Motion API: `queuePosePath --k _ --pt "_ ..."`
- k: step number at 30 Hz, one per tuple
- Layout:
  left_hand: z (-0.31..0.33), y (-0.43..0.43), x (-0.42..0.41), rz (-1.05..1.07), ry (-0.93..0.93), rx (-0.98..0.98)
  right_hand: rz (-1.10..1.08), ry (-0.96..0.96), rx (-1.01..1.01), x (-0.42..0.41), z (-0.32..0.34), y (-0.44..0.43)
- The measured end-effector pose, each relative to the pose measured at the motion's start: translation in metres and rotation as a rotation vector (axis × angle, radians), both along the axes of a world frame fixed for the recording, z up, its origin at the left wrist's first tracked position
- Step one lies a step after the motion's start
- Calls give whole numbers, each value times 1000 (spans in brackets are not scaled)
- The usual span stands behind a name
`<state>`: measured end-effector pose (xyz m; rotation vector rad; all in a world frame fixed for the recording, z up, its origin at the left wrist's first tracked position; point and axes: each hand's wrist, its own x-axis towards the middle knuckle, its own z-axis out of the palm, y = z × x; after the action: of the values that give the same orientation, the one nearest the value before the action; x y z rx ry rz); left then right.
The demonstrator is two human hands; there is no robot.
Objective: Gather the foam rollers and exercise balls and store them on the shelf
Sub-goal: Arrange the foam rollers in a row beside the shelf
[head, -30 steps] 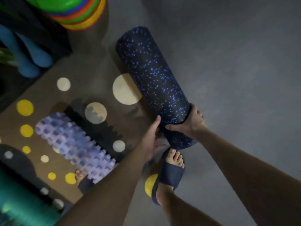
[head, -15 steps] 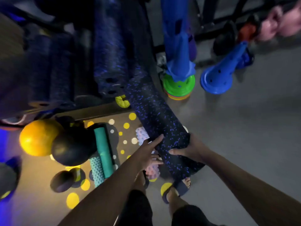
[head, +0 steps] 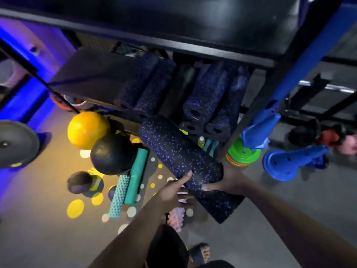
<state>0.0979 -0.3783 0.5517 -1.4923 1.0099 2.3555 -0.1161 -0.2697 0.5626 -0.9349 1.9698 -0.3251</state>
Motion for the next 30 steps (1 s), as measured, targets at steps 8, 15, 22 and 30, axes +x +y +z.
queuePosePath --k 8,15,22,30 --pt "39 -67 25 405 47 -307 -195 -70 -102 50 52 -100" --pt "57 -170 12 386 172 -345 -565 -146 -246 67 66 -207" --pt "60 -307 1 122 188 -360 -780 -249 -260 79 80 -328" --pt "56 -390 -44 102 286 -492 -906 -232 -357 57 70 -381"
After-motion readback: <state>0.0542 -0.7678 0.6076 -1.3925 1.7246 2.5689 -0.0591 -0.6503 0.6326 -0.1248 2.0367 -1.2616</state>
